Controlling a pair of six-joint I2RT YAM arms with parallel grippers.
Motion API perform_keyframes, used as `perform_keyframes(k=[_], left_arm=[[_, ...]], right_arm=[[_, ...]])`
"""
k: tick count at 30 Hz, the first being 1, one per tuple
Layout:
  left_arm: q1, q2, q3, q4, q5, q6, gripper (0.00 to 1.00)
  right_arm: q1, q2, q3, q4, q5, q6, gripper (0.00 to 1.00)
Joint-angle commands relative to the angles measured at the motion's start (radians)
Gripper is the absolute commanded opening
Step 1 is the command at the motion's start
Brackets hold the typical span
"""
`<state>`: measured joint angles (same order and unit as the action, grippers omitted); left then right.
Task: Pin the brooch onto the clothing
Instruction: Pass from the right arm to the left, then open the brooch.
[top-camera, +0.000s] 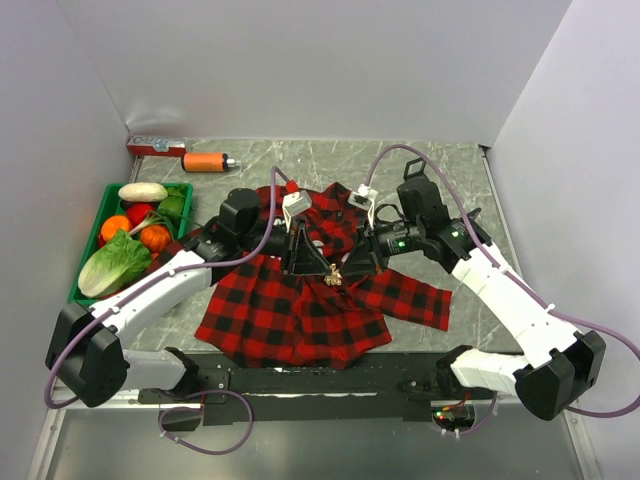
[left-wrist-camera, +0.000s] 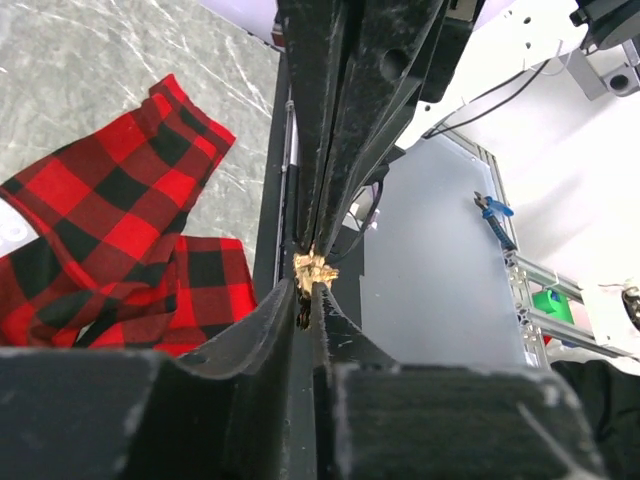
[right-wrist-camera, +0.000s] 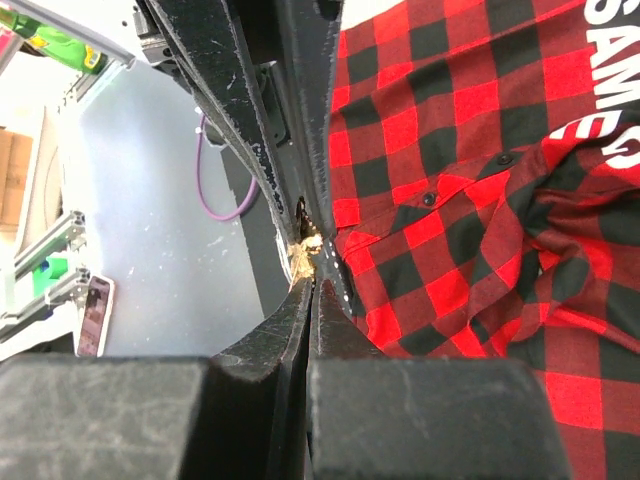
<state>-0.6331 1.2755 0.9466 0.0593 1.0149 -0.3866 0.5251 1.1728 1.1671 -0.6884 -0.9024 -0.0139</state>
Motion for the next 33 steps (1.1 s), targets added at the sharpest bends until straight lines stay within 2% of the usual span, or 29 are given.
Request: perform_keyframes(k=[1,3,4,5,8,11,13,14,15,16,19,22,23,30,33], left_arm=[[-0.011,0.018,0.017,0.054,0.039,-0.012,0.17],[-0.017,0.021,0.017,0.060,0.057,-0.012,0.14],[-0.019,0.021,0.017,0.060,0.062,-0.011,0.05],[-0.025,0.021,0.017,0.060,0.066,-0.008,0.01],[-0.030,0.009,0.011,0.068,0.073,-0.002,0.01],[-0.030,-0.018,0.009,0.056,0.022,0.011,0.01],[-0.030,-0.045,0.001,0.069,-0.021,0.005,0.01],[-0.030,-0.053,-0.012,0.085,-0.033,-0.004,0.01],[-0.030,-0.065,-0.023,0.099,-0.048,-0.014,0.01],[-0.028,-0.082,-0.029,0.111,-0.062,-0.027,0.01],[-0.028,-0.102,-0.046,0.128,-0.105,-0.029,0.01],[-0.028,-0.091,-0.048,0.152,-0.062,-0.052,0.01],[-0.027,-0.090,-0.048,0.158,-0.053,-0.057,0.01],[-0.028,-0.085,-0.045,0.152,-0.045,-0.055,0.01],[-0.028,-0.087,-0.043,0.149,-0.045,-0.054,0.01]], right_arm=[[0.006,0.002,0.060,-0.008,-0.009,-0.018,0.00],[0.007,0.005,0.065,-0.010,-0.015,-0.021,0.00],[0.007,0.007,0.066,-0.013,-0.013,-0.021,0.00],[0.009,0.010,0.068,-0.014,-0.007,-0.018,0.00],[0.004,0.008,0.065,-0.008,0.002,-0.015,0.00],[-0.010,-0.016,0.033,0.050,0.013,0.046,0.01],[-0.017,-0.050,0.002,0.094,0.020,0.112,0.09],[-0.023,-0.068,-0.042,0.163,0.020,0.135,0.20],[-0.030,-0.106,-0.070,0.200,0.022,0.162,0.27],[-0.033,-0.126,-0.096,0.243,0.019,0.211,0.40],[-0.033,-0.191,-0.194,0.392,-0.021,0.290,0.49],[-0.033,-0.226,-0.268,0.516,-0.047,0.351,0.53],[-0.031,-0.231,-0.283,0.536,-0.053,0.359,0.59],[-0.011,-0.222,-0.279,0.579,-0.063,0.376,0.58],[-0.008,-0.216,-0.287,0.601,-0.059,0.384,0.51]])
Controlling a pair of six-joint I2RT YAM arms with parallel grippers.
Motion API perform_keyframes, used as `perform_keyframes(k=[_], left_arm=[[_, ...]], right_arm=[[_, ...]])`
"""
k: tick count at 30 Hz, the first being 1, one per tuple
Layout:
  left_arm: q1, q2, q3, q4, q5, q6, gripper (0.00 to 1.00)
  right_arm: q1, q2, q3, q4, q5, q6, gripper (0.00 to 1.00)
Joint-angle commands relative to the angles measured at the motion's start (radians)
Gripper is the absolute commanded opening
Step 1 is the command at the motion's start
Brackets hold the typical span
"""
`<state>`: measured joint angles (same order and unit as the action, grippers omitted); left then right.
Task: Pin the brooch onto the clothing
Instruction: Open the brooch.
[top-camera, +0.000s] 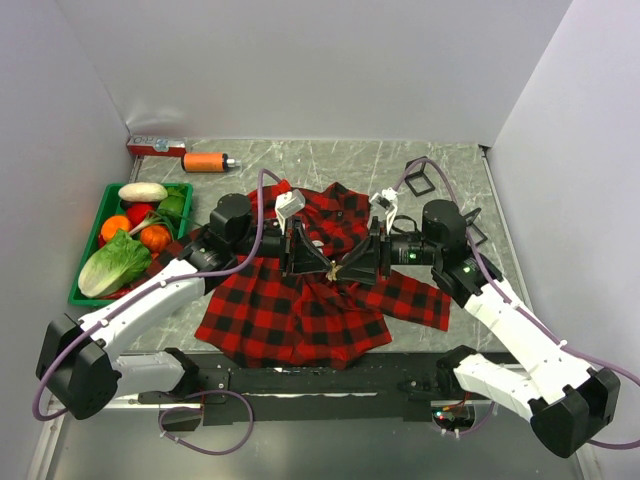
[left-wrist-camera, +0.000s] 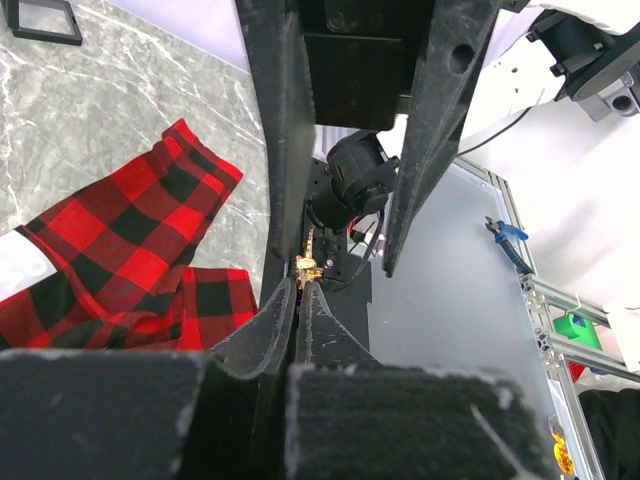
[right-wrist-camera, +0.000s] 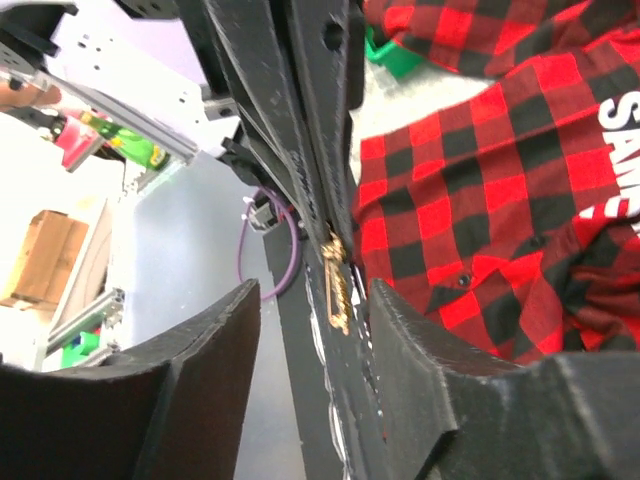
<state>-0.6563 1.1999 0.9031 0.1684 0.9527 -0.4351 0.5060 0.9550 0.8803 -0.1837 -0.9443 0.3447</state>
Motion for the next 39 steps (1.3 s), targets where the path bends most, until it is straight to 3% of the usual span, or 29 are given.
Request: perform_keyframes(k=[1,5,20,26,38,39], left_arm=[[-0.005,-0.010,0.000,0.040,0.020,-0.005,0.01],[-0.005,-0.010,0.000,0.040,0.020,-0.007,0.01],[-0.005,-0.005,0.002,0.036,0.008,-0.008,0.01],[-0.003,-0.007,0.000,0.042,0.012,-0.011,0.01],[-0.006,0.018,-0.006,0.080,0.047,-0.048,0.01],[-0.006,0.023,-0.009,0.086,0.047,-0.051,0.01]], right_arm=[[0.011,0.005,-0.003,0.101,-0.019,0.031,0.45],[0.019,0.011,-0.007,0.113,-0.019,0.036,0.34],[0.035,0.039,0.003,0.082,-0.017,0.010,0.17],[0.045,0.053,0.016,0.044,0.007,-0.019,0.00],[0.092,0.103,0.071,-0.065,0.082,-0.098,0.00],[0.095,0.105,0.074,-0.074,0.081,-0.105,0.03]])
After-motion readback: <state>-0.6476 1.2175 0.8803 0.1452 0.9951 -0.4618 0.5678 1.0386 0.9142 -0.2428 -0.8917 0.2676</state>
